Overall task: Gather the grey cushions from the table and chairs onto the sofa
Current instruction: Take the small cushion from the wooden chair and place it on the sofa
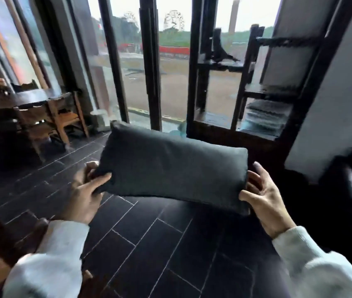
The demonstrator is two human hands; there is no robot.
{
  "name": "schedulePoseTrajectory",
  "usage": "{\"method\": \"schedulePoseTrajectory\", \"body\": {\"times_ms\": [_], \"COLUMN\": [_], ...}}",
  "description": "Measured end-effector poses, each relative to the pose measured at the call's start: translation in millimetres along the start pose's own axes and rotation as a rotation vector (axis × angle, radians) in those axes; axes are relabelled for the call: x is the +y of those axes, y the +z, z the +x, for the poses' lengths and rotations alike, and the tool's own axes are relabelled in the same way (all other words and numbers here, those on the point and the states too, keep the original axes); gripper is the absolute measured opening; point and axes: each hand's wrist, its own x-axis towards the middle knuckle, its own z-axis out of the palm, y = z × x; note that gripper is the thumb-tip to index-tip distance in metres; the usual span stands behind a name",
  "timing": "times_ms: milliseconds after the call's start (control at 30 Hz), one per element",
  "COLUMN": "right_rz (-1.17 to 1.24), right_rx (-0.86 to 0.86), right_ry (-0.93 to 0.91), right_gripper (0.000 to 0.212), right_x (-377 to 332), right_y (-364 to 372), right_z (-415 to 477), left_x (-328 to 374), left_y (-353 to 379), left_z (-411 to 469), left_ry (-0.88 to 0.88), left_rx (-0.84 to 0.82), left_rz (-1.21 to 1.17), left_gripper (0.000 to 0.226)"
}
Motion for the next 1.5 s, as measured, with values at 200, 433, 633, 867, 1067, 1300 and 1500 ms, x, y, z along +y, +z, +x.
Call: {"method": "schedulePoseTrajectory", "body": {"times_ms": [200,433,633,867,1067,1300,1500], "right_rz": [-0.014,-0.062,-0.21,-0.2,-0.22,-0.203,-0.252], "right_rx": [0.396,0.748,0.945,1.104,1.204,1.275,1.279], "right_ry": [-0.08,-0.114,-0.112,-0.064,-0.014,0.018,-0.002], "right_gripper": [0.078,0.055,0.059,0.085,0.058,0.061,0.079], "right_x": [-38,-40,-32,-40,-36,-10,13], "right_y": [-205,-366,-471,-582,-667,-795,-940], "right_z": [-47,-91,-86,-30,-1,15,39], "left_x": [81,114,114,127,138,148,160], "left_y": [243,460,624,790,901,1046,1172], "left_z": [18,6,2,30,44,19,-19], "left_ry": [-0.16,-0.278,-0.311,-0.281,-0.244,-0.239,-0.263], "left_rx": [-0.423,-0.633,-0.697,-0.802,-0.898,-0.965,-0.941], "left_rz": [-0.264,-0.334,-0.427,-0.494,-0.462,-0.381,-0.355], "left_gripper": [0.078,0.057,0.034,0.04,0.043,0.048,0.05]}}
